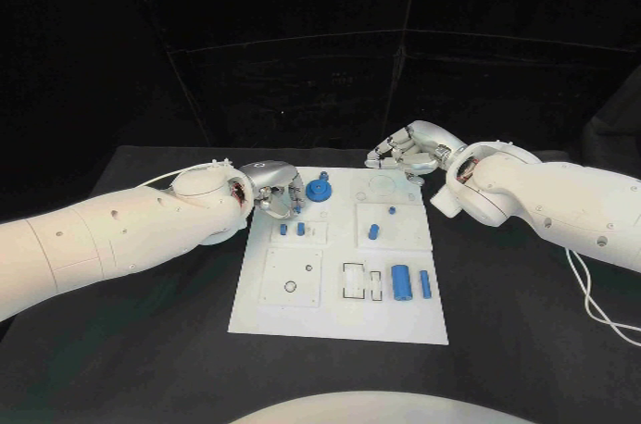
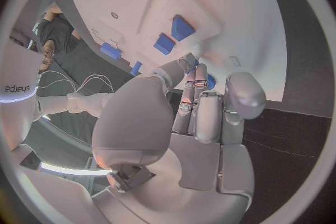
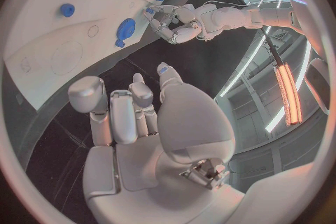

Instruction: Assemble the parts on the task board

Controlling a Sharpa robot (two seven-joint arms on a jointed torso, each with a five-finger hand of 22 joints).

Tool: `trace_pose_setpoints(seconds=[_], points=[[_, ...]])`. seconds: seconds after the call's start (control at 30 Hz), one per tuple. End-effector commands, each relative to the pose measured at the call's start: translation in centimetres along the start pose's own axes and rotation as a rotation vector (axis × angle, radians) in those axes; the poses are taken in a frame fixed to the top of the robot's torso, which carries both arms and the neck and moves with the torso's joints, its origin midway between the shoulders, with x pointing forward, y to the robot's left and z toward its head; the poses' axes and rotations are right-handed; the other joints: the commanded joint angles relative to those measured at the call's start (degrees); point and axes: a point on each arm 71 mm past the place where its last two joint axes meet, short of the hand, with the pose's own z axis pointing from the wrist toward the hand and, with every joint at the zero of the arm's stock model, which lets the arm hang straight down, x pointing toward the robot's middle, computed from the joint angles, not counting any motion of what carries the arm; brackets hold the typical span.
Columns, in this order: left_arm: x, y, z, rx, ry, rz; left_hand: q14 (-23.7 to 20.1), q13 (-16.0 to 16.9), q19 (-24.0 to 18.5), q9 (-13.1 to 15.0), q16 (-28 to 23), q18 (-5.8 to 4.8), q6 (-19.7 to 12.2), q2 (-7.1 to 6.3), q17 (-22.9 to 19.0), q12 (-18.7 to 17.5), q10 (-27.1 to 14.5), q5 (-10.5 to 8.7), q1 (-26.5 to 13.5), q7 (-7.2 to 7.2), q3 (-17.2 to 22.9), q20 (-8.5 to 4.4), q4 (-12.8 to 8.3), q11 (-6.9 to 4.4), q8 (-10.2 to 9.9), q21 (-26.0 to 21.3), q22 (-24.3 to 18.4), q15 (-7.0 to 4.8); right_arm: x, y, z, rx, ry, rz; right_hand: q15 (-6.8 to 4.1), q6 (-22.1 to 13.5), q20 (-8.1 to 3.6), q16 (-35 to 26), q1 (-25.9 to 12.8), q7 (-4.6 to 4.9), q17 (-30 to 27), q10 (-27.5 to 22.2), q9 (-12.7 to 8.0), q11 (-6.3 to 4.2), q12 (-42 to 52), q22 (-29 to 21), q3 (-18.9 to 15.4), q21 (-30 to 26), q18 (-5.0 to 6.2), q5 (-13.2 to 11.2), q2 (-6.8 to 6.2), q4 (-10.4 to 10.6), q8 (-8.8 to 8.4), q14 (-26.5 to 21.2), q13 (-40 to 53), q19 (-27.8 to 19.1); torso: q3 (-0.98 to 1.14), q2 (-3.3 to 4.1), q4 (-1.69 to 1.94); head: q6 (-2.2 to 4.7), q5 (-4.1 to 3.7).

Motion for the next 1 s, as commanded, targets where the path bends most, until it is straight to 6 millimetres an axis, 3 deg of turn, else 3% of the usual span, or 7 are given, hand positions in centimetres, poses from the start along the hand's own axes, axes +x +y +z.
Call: trace_pose_setpoints(seconds=[0.03,0.3,0.73,0.83,0.9,0.93,1.0], points=[[0.4,0.2,0.1,-0.027,0.043,-0.003,1.0,-0.3,0.1,-0.4,-0.2,-0.99,-0.7,-0.46,-0.4,-0.9,-0.5,-0.41,-0.8,0.43,0.3,0.29,0.2,0.6,-0.9,-0.3,-0.2,-0.08,-0.1,0.1,0.0,-0.008,0.001,0.003,-0.26,0.2,-0.22,-0.3,0.2,-0.18,0.0,-0.2,0.0,-0.15,0.1,0.0,-0.1,-0.2,1.06,0.4,0.46,0.3,0.24,2.2,0.0,0.0,-0.02,0.0,0.0,0.0,0.03],[0.5,0.5,0.1,-0.056,0.068,-0.001,0.8,-0.8,-0.3,-1.4,-0.5,-0.96,-3.0,-1.06,-1.1,-2.6,-1.9,-0.55,-1.1,1.35,0.5,0.86,0.3,1.51,-3.2,-0.8,-0.4,0.64,-0.1,0.1,0.0,-0.007,0.001,0.002,-0.26,0.2,-0.22,-0.3,0.2,-0.18,0.0,-0.2,0.0,-0.15,0.1,0.0,-0.1,-0.2,1.06,0.4,0.46,0.3,0.24,2.2,0.0,0.0,-0.03,0.0,0.04,-0.06,-0.02],[0.4,0.6,0.0,-0.065,0.058,0.0,0.8,-0.8,-0.3,-2.0,-0.3,-0.88,-6.1,-1.69,-1.2,-3.4,-1.7,-0.56,-0.8,1.63,0.9,1.11,0.0,1.48,-5.8,-0.6,-0.1,0.68,-0.2,-0.1,-0.1,0.003,-0.002,0.001,-0.26,0.1,-0.22,-0.6,0.2,-0.16,-0.4,-0.7,0.0,-0.14,-0.4,-0.6,-0.2,-0.5,1.16,0.3,0.42,0.3,0.22,2.1,-0.6,-0.2,-0.04,0.0,0.04,-0.07,-0.13],[0.3,1.0,-0.1,-0.075,0.047,0.0,0.7,-0.8,-0.4,-2.0,-0.3,-0.87,-7.5,-1.96,-1.3,-3.6,-1.7,-0.56,-0.8,1.82,1.0,1.15,0.0,1.49,-6.8,-0.7,0.0,0.71,-0.3,-0.2,-0.2,0.012,-0.002,-0.008,-0.24,-0.3,-0.18,-1.7,1.4,-0.07,-1.6,-7.5,0.0,-0.09,-8.7,-4.4,-0.1,-2.7,1.81,0.4,0.48,0.1,0.17,1.6,-9.4,-1.9,-0.05,-0.02,0.05,-0.02,-0.17],[0.2,1.3,-0.3,-0.084,0.035,0.0,0.7,-0.8,-0.4,-2.0,-0.3,-0.84,-8.2,-2.08,-1.5,-3.8,-1.8,-0.56,-0.8,1.88,1.0,1.16,0.0,1.54,-7.3,-0.8,-0.1,0.72,-0.4,-0.3,-0.3,0.011,0.002,-0.047,-0.42,-0.1,-0.32,-1.9,4.6,-0.15,-1.7,-12.3,0.0,-0.31,-15.5,-4.9,1.3,-3.1,1.91,0.2,0.75,-1.7,0.32,1.6,-16.2,-2.0,-0.09,-0.04,0.11,0.08,-0.3],[0.1,1.5,-0.4,-0.087,0.03,0.0,0.6,-0.8,-0.5,-2.0,-0.4,-0.81,-8.3,-2.12,-1.7,-4.0,-2.1,-0.55,-0.8,1.98,1.1,1.19,0.1,1.66,-7.4,-1.0,-0.2,0.78,-0.5,-0.4,-0.3,0.008,0.006,-0.072,-0.56,0.8,-0.57,-2.1,6.6,-0.31,-1.9,-13.3,0.1,-0.34,-18.3,-4.9,2.6,-3.2,1.92,-1.7,1.21,-2.8,0.74,1.6,-18.5,-1.9,-0.1,-0.02,0.12,0.18,-0.36],[0.0,1.9,-0.7,-0.091,0.016,0.0,0.5,-1.0,-0.6,-1.8,-0.6,-0.81,-7.6,-2.22,-2.3,-4.6,-3.0,-0.53,-0.9,2.37,1.1,1.39,0.2,2.29,-7.1,-1.4,-0.5,1.17,-0.5,-0.5,-0.5,0.003,0.014,-0.132,-0.69,1.9,-0.76,-2.8,9.0,-0.46,-2.7,-14.7,0.2,-0.63,-22.6,-4.9,4.4,-3.3,1.93,-3.1,1.06,-4.2,1.19,1.5,-21.6,-1.8,-0.11,-0.04,0.11,0.26,-0.41]])
